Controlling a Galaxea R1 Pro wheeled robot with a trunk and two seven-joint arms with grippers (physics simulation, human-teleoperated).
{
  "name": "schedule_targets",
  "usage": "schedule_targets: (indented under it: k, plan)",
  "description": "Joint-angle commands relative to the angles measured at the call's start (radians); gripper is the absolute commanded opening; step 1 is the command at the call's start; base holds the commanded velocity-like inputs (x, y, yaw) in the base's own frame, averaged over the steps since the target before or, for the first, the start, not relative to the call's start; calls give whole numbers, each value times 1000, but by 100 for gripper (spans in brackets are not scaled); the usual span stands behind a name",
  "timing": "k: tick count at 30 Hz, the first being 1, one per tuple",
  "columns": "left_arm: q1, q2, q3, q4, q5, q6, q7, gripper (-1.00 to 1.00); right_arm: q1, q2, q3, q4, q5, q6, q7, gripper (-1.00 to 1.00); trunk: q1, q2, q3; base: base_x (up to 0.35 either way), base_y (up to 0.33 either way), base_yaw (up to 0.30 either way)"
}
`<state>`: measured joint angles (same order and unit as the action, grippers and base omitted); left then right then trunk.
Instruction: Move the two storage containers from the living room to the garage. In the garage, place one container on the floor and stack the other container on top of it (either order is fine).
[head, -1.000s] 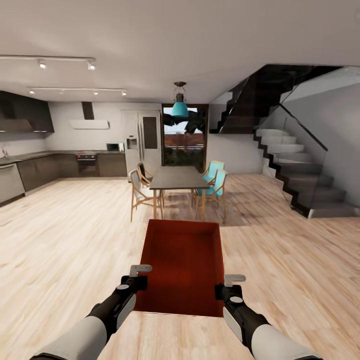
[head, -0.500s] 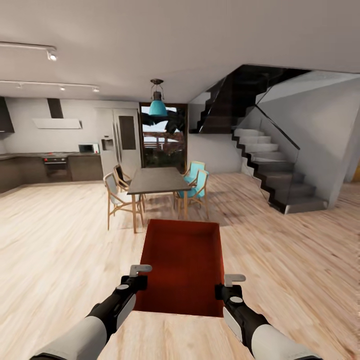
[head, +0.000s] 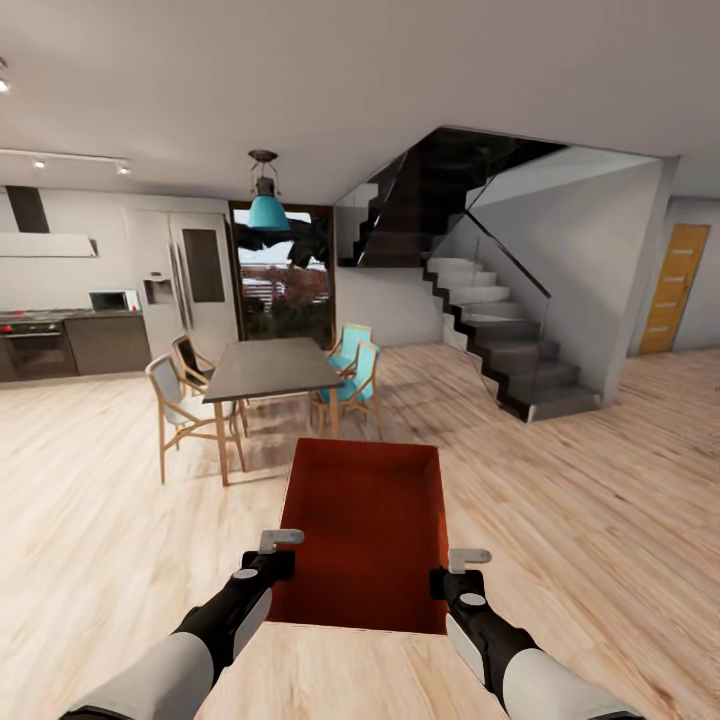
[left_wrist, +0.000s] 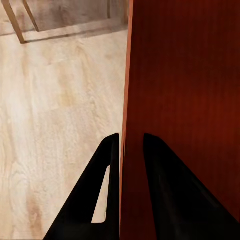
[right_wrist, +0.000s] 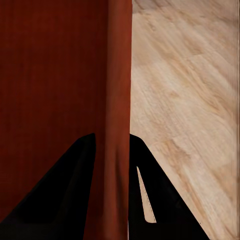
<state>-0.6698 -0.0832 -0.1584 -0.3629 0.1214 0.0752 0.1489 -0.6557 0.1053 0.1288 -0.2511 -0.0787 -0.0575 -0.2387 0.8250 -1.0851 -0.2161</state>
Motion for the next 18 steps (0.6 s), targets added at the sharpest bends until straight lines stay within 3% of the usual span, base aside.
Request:
schedule_targets:
  k: [1,18]
  plan:
    - [-1,0,3,-5,-9,-15,15,-100,-1,1,-5,4,-21,-4,-4,-100,1,-1,-1,315,0,-249]
    - [-1,0,3,-5,-9,-15,15,-100,-1,1,-5,4,-21,-4,-4,-100,1,-1,-1,315,0,-249]
